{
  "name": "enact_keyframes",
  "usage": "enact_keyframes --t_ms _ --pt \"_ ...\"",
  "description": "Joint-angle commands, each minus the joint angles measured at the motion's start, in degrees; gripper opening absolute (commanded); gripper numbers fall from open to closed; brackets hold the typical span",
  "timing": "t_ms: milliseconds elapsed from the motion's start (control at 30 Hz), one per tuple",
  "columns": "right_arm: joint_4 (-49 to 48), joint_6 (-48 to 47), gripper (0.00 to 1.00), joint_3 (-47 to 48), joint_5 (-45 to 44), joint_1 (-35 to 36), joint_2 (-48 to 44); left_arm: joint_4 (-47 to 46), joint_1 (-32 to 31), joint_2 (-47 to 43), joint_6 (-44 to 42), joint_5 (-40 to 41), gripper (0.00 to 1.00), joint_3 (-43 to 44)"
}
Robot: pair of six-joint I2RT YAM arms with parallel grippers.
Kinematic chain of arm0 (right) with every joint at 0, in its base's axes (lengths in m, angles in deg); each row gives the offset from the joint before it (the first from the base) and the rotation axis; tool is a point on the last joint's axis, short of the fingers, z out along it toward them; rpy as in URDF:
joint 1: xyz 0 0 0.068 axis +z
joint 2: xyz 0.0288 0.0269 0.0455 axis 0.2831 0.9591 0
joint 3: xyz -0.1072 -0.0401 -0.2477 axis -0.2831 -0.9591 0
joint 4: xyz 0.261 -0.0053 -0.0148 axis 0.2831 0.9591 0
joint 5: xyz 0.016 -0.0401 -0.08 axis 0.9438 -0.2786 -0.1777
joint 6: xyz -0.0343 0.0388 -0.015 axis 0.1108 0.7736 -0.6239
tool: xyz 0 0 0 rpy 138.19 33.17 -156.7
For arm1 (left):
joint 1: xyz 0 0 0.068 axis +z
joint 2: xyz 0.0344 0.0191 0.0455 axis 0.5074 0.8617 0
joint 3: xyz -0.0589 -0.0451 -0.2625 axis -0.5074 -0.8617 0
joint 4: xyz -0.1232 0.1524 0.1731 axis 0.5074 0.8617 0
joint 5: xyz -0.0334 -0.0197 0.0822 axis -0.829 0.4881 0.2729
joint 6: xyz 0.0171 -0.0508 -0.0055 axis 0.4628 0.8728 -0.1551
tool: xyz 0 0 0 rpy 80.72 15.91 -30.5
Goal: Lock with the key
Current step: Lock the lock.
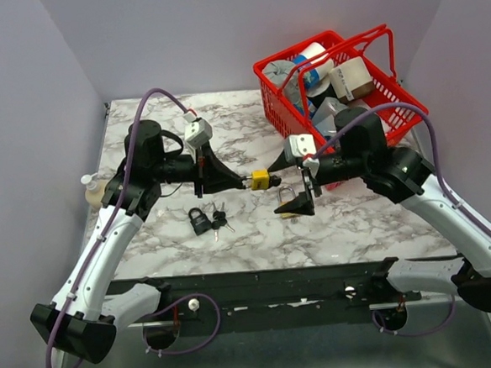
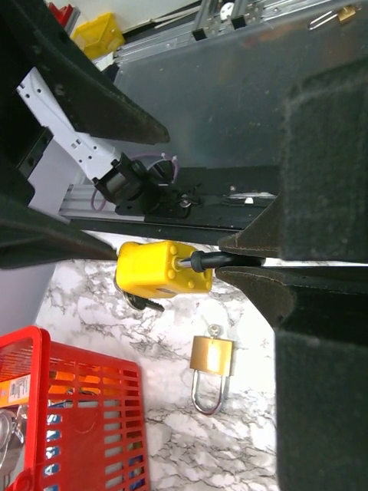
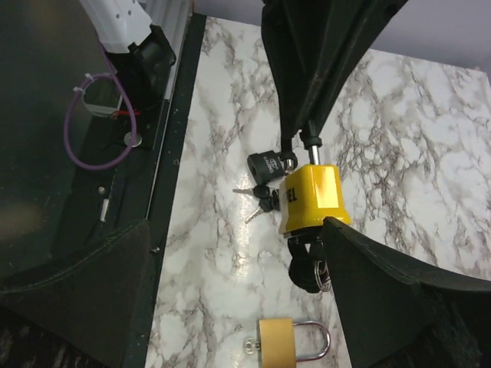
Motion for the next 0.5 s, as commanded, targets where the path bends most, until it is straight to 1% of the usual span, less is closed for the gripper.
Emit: enact_keyframes --t_ms 0,67,233,333,433,467 --pt "4.43 2.88 0.97 4.10 4.70 -0.15 4.09 -4.18 -1.99 -1.64 -0.28 -1.81 0.00 0.19" --pt "4.43 3.24 0.96 4.71 4.71 -0.24 5.14 -4.53 -2.34 -1.91 -0.19 -1.72 0.00 -0.16" --pt "4.43 3.06 0.96 4.54 1.37 -0.24 5.32 -3.92 -2.52 -2.43 -0.27 -1.98 0.00 -0.08" --pt "4.78 3.06 0.95 3.84 1.63 -0.24 4.88 -3.66 -2.61 -2.87 -0.45 -1.98 0.00 -0.34" --pt "4.87 2.89 0.77 3.31 2.68 -0.24 5.67 -6.11 -2.70 -2.87 1.39 -1.90 0.00 -0.69" --pt "4.96 2.89 0.70 3.48 2.77 -0.15 6.02 -7.34 -2.87 -2.87 2.35 -1.81 0.00 -0.69"
